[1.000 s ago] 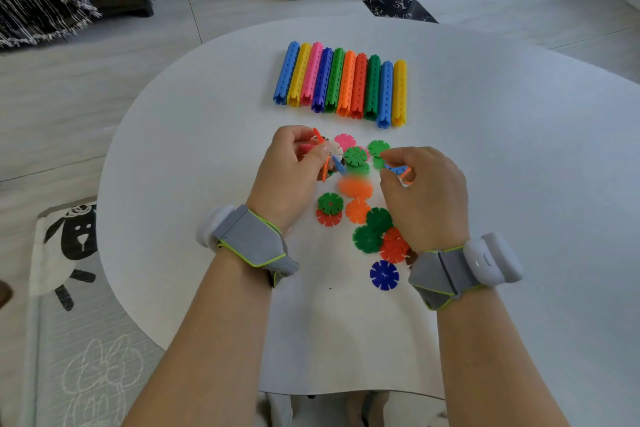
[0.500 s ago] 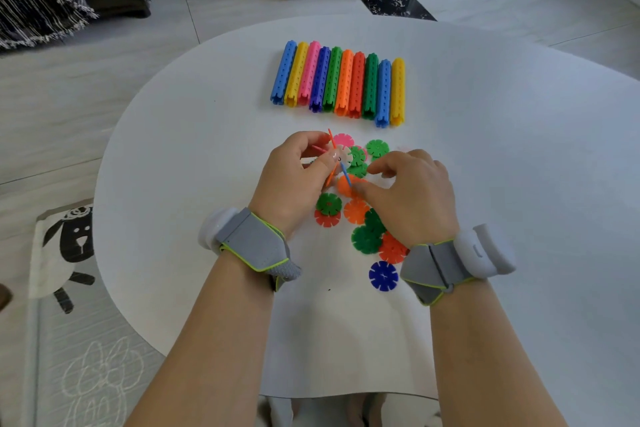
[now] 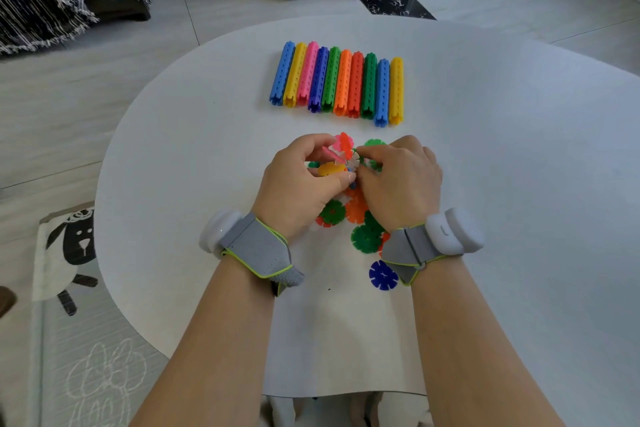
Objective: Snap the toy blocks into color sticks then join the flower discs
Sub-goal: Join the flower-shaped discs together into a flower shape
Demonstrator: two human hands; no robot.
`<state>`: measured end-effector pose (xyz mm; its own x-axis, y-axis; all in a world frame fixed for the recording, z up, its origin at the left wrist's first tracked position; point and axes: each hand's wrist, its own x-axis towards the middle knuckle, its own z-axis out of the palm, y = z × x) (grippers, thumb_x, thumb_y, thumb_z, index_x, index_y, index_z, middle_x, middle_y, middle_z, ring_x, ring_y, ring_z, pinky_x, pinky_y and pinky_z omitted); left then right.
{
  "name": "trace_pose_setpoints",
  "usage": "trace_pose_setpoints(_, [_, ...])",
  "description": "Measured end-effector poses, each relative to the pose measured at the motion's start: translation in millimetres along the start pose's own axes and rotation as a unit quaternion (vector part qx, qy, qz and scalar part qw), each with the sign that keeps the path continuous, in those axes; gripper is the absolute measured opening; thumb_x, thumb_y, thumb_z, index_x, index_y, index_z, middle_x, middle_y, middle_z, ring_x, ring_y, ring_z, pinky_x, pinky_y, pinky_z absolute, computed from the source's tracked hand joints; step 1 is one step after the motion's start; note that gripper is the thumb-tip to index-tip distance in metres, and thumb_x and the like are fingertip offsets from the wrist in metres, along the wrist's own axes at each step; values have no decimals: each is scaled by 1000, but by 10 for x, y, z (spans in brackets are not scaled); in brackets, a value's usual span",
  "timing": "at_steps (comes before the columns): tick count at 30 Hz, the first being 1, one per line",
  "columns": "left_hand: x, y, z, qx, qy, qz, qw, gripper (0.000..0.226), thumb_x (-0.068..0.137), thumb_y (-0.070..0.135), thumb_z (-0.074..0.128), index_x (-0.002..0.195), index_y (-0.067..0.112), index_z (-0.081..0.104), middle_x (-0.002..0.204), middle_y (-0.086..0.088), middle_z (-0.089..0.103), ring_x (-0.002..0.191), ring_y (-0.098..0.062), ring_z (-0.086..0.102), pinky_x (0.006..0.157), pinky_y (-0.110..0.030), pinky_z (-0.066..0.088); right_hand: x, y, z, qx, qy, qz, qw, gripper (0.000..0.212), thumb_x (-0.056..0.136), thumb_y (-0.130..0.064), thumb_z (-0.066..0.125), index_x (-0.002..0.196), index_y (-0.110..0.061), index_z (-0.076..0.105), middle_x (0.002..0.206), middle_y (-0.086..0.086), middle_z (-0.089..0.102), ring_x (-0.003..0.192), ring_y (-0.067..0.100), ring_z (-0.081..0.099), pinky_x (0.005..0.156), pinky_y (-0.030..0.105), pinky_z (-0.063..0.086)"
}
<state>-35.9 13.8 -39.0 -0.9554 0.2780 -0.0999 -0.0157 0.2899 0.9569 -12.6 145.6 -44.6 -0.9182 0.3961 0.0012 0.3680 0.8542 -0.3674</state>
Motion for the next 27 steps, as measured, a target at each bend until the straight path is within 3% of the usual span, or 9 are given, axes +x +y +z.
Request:
trace_pose_setpoints(3, [27, -1, 5, -60, 9, -13, 998, 36, 77, 26, 68, 111, 29, 57, 103, 2, 63, 96, -18, 64, 81, -38, 56, -11, 49, 40, 59, 66, -35, 995, 25, 93, -38, 53, 111, -32, 70, 107, 1, 57, 104, 26, 48, 85, 32, 33])
trace_pose_setpoints(6, [52, 17, -10, -115, 27, -31, 993, 24, 91, 7, 54, 104, 26, 56, 96, -3, 62, 78, -8, 62, 65, -23, 55, -13, 77, -12, 153, 124, -64, 978, 19, 91, -26, 59, 100, -18, 75, 93, 3, 64, 89, 22, 56, 77, 23, 36])
trace_pose_setpoints(9, [72, 33, -31, -164, 38, -60, 984, 16, 94, 16, 53, 109, 22, 55, 86, -2, 63, 73, -14, 61, 60, -25, 51, -53, 65, -139, 218, 79, -47, 972, 15, 92, -21, 57, 95, -18, 72, 81, -10, 64, 76, 8, 59, 73, 10, 41])
trace_pose_setpoints(13, [99, 16, -25, -144, 46, -73, 986, 19, 95, 21, 51, 114, 22, 53, 92, -7, 64, 68, -15, 61, 60, -27, 50, -132, 31, -207, 310, 33, -36, 950, 14, 89, -12, 60, 86, -25, 64, 75, -9, 68, 70, 6, 68, 77, 33, 56])
trace_pose_setpoints(16, [89, 20, -15, -122, 36, -68, 990, 19, 97, 20, 46, 116, 21, 53, 99, -11, 65, 76, -18, 64, 58, -26, 49, -164, 20, -216, 324, 4, -46, 945, 19, 87, -7, 61, 85, -26, 62, 75, -10, 68, 68, 3, 68, 76, 30, 57])
trace_pose_setpoints(20, [58, 37, -9, -96, 27, -57, 993, 15, 98, 19, 44, 109, 23, 53, 97, -9, 65, 66, -9, 63, 53, -23, 48, -189, 7, -226, 297, -5, -67, 953, 17, 87, -8, 62, 87, -25, 65, 73, -14, 66, 70, 0, 67, 75, 19, 54])
trace_pose_setpoints(27, [49, 61, -6, -85, 25, -50, 995, 13, 98, 19, 43, 98, 25, 55, 82, -4, 64, 54, -5, 58, 50, -23, 46, -205, 10, -232, 300, 5, -63, 952, 16, 87, -6, 63, 91, -21, 69, 78, -7, 70, 73, 4, 69, 79, 28, 57])
